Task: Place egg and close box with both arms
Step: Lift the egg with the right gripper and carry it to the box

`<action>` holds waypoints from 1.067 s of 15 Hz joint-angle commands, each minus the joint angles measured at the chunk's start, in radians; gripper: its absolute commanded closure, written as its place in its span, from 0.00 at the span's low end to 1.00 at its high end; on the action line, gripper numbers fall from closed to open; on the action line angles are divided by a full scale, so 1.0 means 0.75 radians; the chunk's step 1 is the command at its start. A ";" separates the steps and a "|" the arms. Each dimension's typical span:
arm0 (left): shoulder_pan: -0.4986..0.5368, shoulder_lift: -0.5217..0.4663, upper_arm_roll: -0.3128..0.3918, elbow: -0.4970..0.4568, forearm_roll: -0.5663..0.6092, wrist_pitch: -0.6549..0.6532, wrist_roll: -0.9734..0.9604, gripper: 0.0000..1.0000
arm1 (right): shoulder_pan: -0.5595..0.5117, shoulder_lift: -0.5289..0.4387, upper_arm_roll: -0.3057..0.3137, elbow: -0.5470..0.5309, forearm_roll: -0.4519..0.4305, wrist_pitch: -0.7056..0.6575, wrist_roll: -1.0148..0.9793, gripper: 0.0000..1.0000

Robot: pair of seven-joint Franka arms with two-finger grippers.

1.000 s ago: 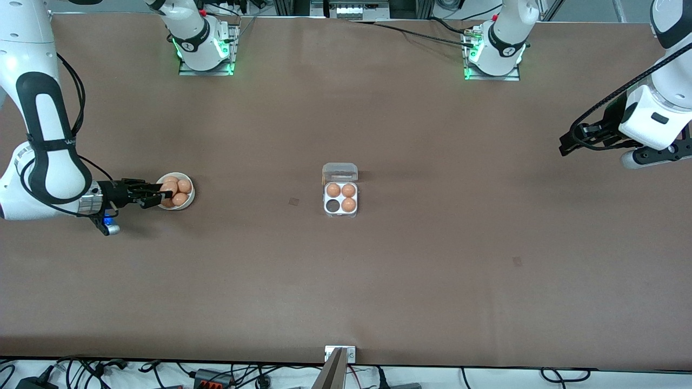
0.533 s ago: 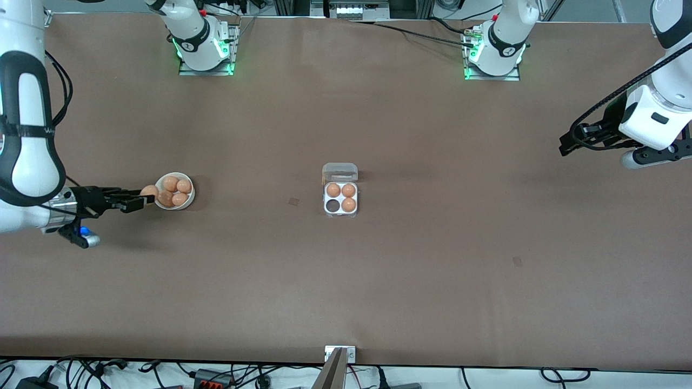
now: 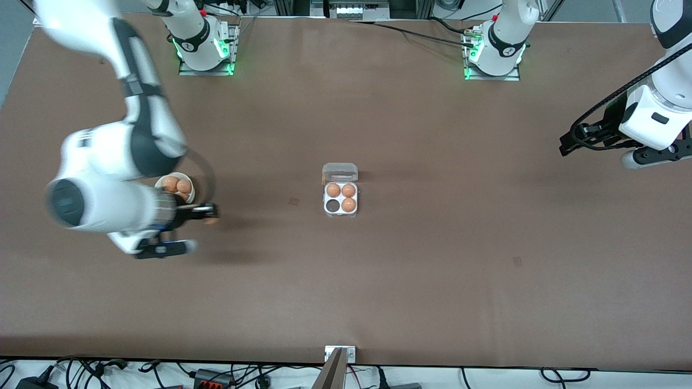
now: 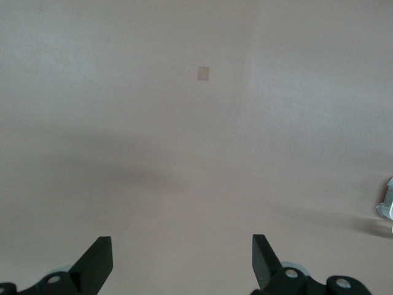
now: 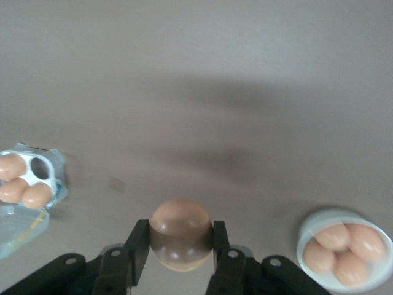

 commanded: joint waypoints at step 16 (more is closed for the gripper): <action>0.011 -0.022 -0.003 -0.015 -0.008 0.008 0.023 0.00 | 0.496 0.247 -0.024 0.002 -0.069 0.478 0.700 0.85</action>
